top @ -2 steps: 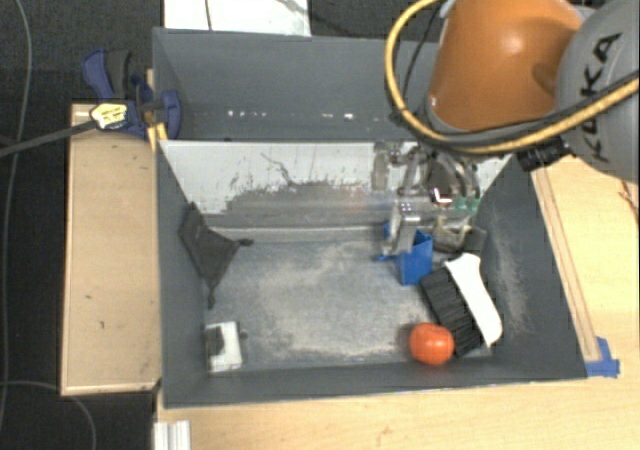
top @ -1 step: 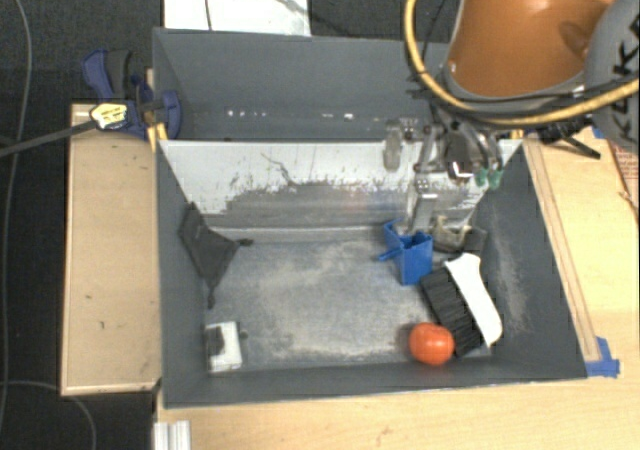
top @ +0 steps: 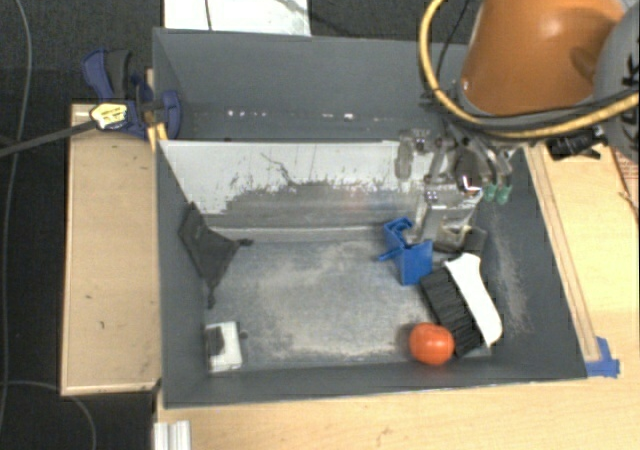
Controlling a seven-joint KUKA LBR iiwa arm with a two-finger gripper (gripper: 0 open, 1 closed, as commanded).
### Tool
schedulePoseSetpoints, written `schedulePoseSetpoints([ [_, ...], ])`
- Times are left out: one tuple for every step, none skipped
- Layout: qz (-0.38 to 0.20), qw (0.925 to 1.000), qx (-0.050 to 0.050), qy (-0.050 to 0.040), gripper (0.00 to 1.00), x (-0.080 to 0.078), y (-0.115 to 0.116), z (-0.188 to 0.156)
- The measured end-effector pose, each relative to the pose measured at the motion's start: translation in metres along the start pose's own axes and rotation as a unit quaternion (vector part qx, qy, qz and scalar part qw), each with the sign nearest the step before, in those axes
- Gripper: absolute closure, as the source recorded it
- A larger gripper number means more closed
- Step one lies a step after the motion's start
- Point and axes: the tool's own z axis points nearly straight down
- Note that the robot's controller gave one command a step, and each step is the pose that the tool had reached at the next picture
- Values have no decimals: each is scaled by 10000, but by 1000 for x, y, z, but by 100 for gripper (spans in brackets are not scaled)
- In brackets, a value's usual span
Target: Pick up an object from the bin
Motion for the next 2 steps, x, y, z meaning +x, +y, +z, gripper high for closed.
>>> schedulePoseSetpoints([
  [-285, 9996, -3, 65, 0, 15, -23, 57],
  [-365, 9993, -4, 33, 0, 12, -53, 88],
])
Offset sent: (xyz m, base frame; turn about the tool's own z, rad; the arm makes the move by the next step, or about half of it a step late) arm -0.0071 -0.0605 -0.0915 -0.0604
